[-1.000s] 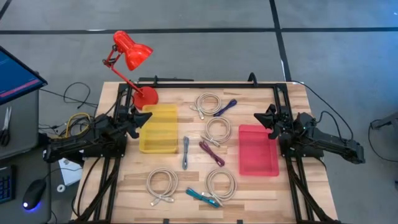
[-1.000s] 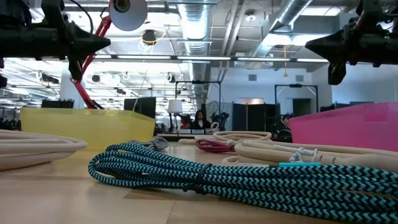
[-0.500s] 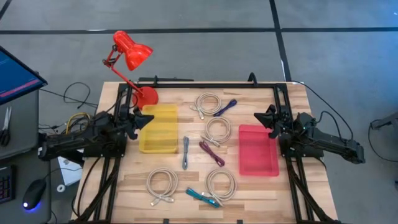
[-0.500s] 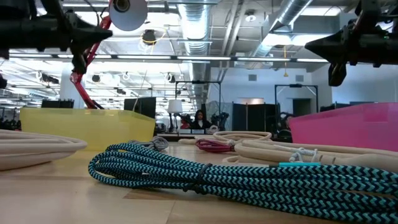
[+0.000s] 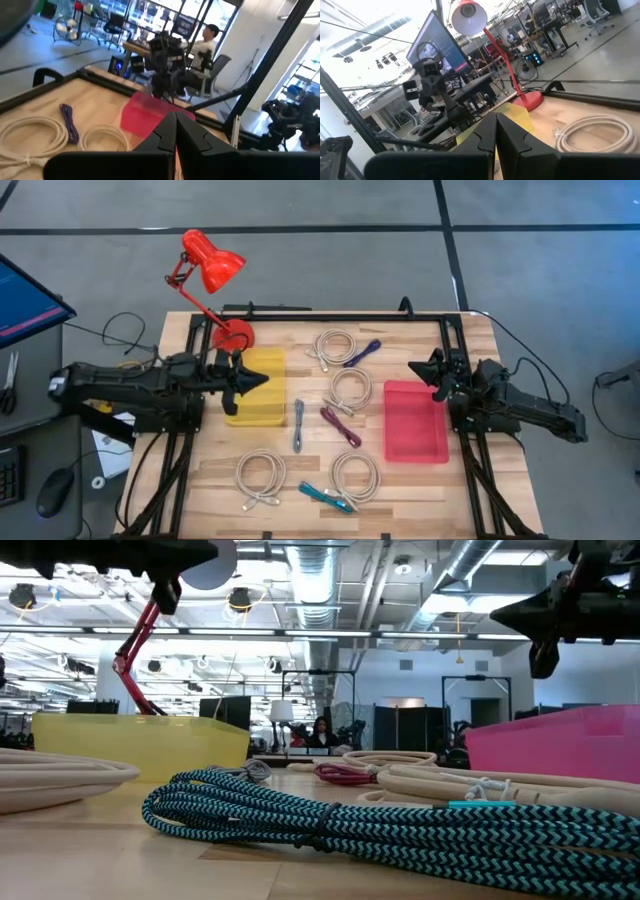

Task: Pick & Place USB Port
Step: Put the black and violet charger cable into the pink bin

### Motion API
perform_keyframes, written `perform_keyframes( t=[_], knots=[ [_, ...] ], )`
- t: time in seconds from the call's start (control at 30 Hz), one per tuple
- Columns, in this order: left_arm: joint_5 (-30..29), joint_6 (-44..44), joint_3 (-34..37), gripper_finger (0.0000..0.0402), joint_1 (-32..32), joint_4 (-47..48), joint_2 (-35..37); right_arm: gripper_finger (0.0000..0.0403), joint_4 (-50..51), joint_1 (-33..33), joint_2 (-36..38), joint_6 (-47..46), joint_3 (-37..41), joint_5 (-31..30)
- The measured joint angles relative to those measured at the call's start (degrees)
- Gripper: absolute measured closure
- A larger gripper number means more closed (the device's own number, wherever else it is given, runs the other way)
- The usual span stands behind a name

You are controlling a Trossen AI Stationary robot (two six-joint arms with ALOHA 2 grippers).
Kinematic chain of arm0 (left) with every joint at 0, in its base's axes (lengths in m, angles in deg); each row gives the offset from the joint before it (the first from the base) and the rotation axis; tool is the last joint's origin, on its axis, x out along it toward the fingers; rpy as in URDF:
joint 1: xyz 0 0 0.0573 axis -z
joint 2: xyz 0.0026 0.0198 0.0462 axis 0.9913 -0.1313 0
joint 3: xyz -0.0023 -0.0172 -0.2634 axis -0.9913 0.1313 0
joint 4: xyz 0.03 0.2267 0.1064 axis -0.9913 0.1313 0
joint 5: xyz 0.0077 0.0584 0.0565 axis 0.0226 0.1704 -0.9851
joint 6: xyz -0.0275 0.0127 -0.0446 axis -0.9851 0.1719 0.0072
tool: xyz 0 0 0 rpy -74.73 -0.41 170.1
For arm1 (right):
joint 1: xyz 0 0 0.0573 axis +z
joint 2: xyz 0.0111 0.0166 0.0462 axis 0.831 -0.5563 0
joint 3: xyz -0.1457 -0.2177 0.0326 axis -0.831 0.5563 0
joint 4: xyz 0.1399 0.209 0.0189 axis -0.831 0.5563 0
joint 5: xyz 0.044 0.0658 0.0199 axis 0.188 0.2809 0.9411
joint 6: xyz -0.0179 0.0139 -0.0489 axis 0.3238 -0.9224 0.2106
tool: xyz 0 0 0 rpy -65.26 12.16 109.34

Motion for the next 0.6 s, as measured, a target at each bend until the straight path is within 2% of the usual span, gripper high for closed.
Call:
perform_keyframes(
  t=[0.17,0.33,0.5,0.6],
  knots=[
    [-9.8,1.1,-0.7,0.0398,7.1,0.0,-1.3,0.0403,1.0,0.0,-4.0,-2.3,-0.2,-0.1],
    [-18.9,1.5,-0.7,0.0398,13.3,-0.1,-0.9,0.0403,6.6,1.2,-12.8,-3.2,-5.2,-0.1],
    [-25.8,1.5,-0.7,0.0398,18.3,0.0,-0.9,0.0403,7.7,3.6,-22.8,4.2,-13.4,-0.7],
    [-27.5,1.5,-0.7,0.0398,19.5,0.0,-0.9,0.0403,12.5,4.5,-28.9,10.3,-19.9,-3.1]
  ],
)
